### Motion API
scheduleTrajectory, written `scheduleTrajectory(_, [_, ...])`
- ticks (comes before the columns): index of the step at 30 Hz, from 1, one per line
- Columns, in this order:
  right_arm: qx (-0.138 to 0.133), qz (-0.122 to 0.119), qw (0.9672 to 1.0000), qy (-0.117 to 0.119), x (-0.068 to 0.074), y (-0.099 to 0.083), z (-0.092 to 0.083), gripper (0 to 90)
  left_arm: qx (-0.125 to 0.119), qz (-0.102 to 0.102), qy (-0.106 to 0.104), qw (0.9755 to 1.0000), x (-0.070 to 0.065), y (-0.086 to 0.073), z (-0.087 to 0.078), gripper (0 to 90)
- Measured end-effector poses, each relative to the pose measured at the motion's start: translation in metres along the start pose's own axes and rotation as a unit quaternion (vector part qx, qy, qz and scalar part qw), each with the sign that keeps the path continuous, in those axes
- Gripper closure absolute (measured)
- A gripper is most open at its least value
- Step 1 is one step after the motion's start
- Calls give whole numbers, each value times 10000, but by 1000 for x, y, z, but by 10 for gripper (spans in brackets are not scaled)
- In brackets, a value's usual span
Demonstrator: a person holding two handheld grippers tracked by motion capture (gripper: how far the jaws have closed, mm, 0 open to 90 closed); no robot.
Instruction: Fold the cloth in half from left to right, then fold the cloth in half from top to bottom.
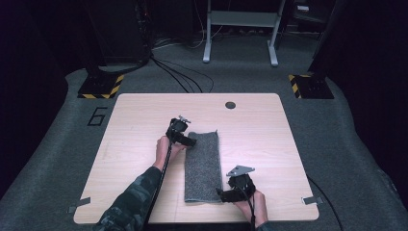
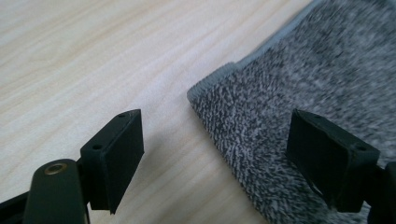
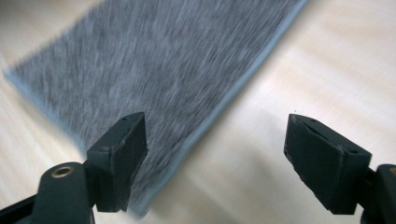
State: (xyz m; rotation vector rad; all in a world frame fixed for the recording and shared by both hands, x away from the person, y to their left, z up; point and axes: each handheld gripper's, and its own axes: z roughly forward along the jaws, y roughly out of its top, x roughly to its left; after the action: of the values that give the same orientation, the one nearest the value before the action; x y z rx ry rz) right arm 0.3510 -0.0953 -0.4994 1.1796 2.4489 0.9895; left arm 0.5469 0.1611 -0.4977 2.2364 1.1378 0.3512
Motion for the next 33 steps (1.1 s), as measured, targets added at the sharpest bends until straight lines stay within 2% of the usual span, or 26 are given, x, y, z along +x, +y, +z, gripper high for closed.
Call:
scheduleTrajectory(2, [-109, -66, 9999, -9, -10, 12, -2, 208, -105, -60, -30, 9999, 2, 0, -6, 177])
scheduleTrajectory(4, [-170, -86, 9998, 7, -21, 25, -1, 199, -103, -103, -80, 9999, 5, 0, -9, 171])
scheduleTrajectory(6, [-218, -36, 9998, 31, -32, 41, 4, 193, -129, -185, -103, 9997, 8, -1, -10, 165])
scheduleTrajectory(8, [-229, -81, 9997, -18, -42, 53, 10, 190, -143, -216, -97, 9996, 10, -1, -10, 159])
scheduleTrajectory(11, [-142, 1, 9999, -1, -60, 73, 26, 185, -155, -266, -128, 9994, 12, -2, -9, 156])
scheduleTrajectory(16, [6, 115, 9999, 55, -79, 96, 47, 188, -144, -308, -168, 9993, 13, -3, -6, 156])
scheduleTrajectory(20, [67, 147, 9999, 17, -89, 113, 62, 199, -110, -284, -167, 9994, 13, -2, -3, 159])
scheduleTrajectory(25, [206, 161, 9997, 1, -97, 130, 82, 240, -145, -399, -262, 9988, 14, 4, 2, 165])
scheduleTrajectory(26, [213, 165, 9996, -58, -98, 133, 85, 249, -133, -350, -254, 9990, 15, 5, 2, 168])
scheduleTrajectory(27, [227, 170, 9996, -49, -100, 135, 88, 257, -146, -404, -265, 9987, 15, 6, 3, 171])
scheduleTrajectory(33, [331, 224, 9990, -178, -105, 147, 107, 329, -55, -354, -275, 9990, 12, 8, 9, 221])
